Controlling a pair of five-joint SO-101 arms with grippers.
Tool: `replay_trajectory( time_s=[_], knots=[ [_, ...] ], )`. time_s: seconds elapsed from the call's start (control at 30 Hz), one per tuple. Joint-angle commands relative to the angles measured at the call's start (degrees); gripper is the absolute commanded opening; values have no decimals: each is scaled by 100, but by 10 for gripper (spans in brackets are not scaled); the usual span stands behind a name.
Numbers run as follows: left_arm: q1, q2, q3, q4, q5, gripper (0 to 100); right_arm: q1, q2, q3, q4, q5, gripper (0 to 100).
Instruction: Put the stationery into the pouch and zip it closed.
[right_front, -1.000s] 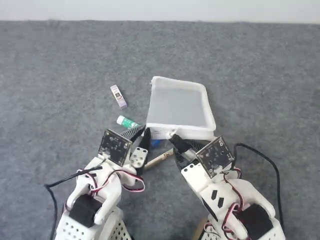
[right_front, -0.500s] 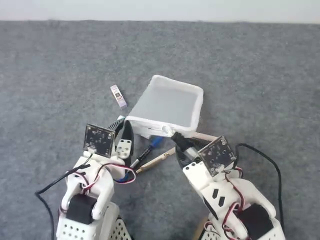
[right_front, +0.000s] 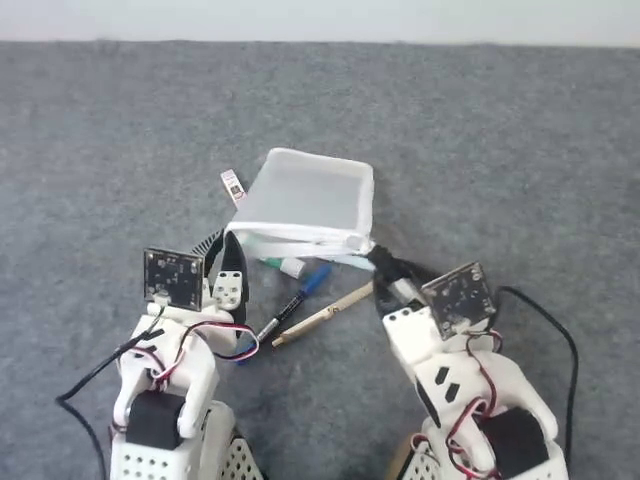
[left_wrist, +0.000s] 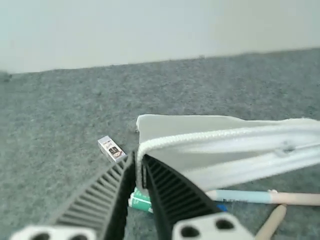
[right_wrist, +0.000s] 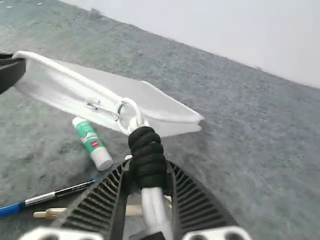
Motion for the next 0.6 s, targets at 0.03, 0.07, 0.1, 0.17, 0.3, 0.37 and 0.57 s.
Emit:
replay_trajectory(
  time_s=[0.03,0.07,0.1,0.17,0.3,0.37,0.57],
  knots=[
    [-158,-35,-338,79,114,13,400,-119,-220,-215,-229,6],
    [-158,-35,-338,79,114,13,426,-119,-211,-233,-237,6],
    [-149,-35,-338,70,114,13,462,-119,-211,-233,-237,6],
    [-149,-35,-338,70,114,13,488,-119,-211,-233,-237,6],
    [-149,-35,-338,70,114,13,585,-119,-211,-233,-246,6],
    [-149,-35,-338,62,114,13,752,-119,-220,-242,-360,6],
    [-123,-35,-338,53,123,14,831,-119,-211,-347,-448,6]
  ],
)
